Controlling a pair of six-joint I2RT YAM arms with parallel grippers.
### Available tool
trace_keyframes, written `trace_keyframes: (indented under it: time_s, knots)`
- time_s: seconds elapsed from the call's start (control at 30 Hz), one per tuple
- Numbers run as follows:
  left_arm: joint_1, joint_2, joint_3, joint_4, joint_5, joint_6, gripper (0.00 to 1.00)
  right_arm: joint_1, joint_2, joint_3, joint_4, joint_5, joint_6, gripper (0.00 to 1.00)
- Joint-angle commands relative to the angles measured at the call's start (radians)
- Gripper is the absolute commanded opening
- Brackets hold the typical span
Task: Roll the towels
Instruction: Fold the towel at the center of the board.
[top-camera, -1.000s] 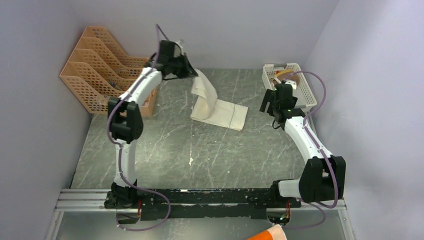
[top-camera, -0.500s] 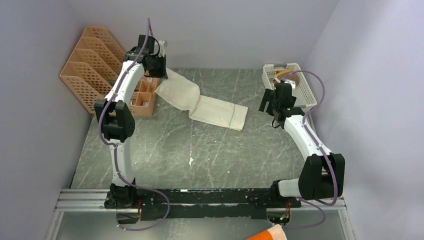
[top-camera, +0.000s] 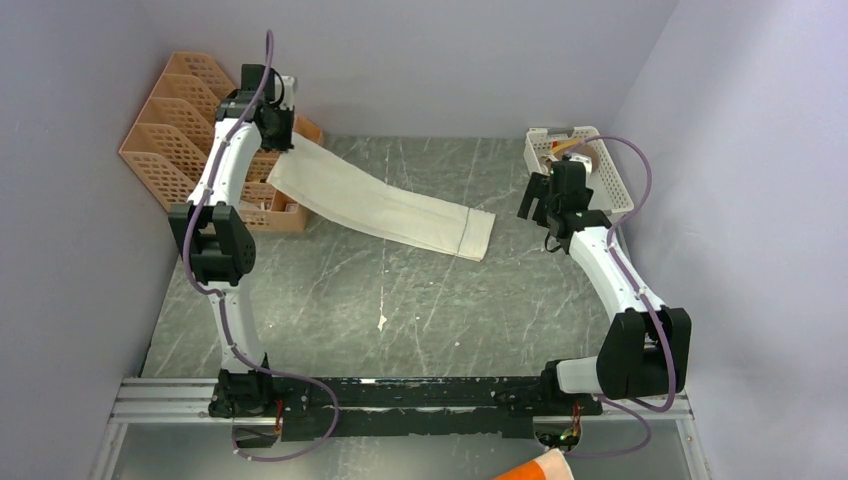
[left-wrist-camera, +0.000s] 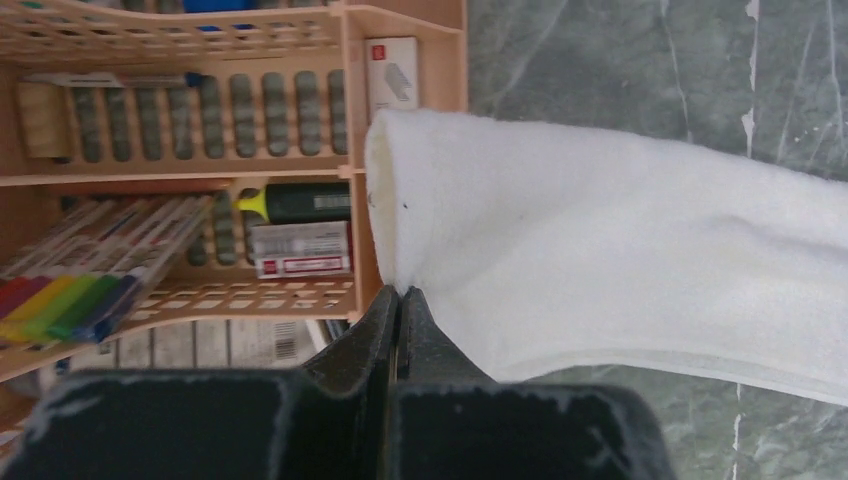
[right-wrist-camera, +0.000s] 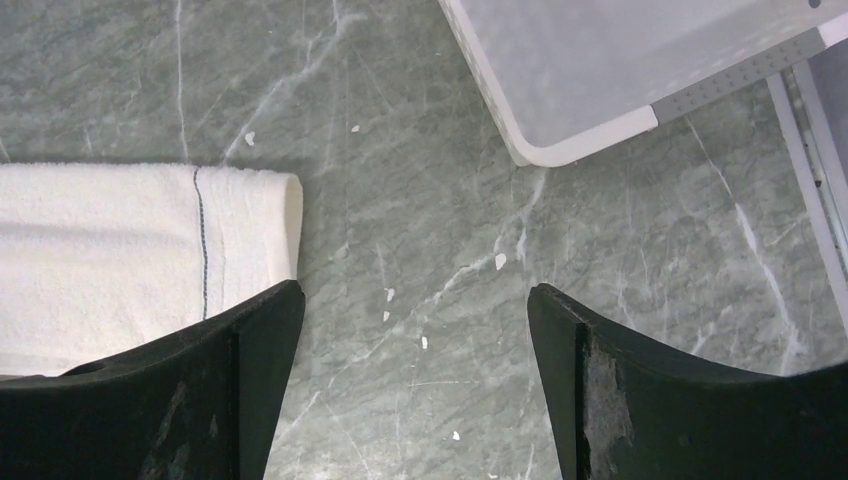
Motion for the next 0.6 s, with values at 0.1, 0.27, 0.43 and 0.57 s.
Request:
trace_keyframes:
  time_s: [0.1,0.27,0.43,0.57]
  knots:
    - [0.000,-0.061,0.048,-0.017,-0.007,0.010,0.07,-0.006,0.012,0.020,-0.006,-0.027,0.014,0.83]
    - [-0.063,-0.041,-0.002,-0.012,-0.029,-0.019,0.07,-0.006,0.010,0.020,-0.011,-0.031,0.016,0.84]
    - [-0.141,0.073,0.051,-0.121,-0.061,-0.081,0.07,-0.007,0.008,0.022,-0.019,-0.030,0.011,0.84]
    - [-0.204,0.116,0.082,-0.128,0.008,-0.144,0.07,-0.007,0.008,0.016,-0.016,-0.028,0.010,0.84]
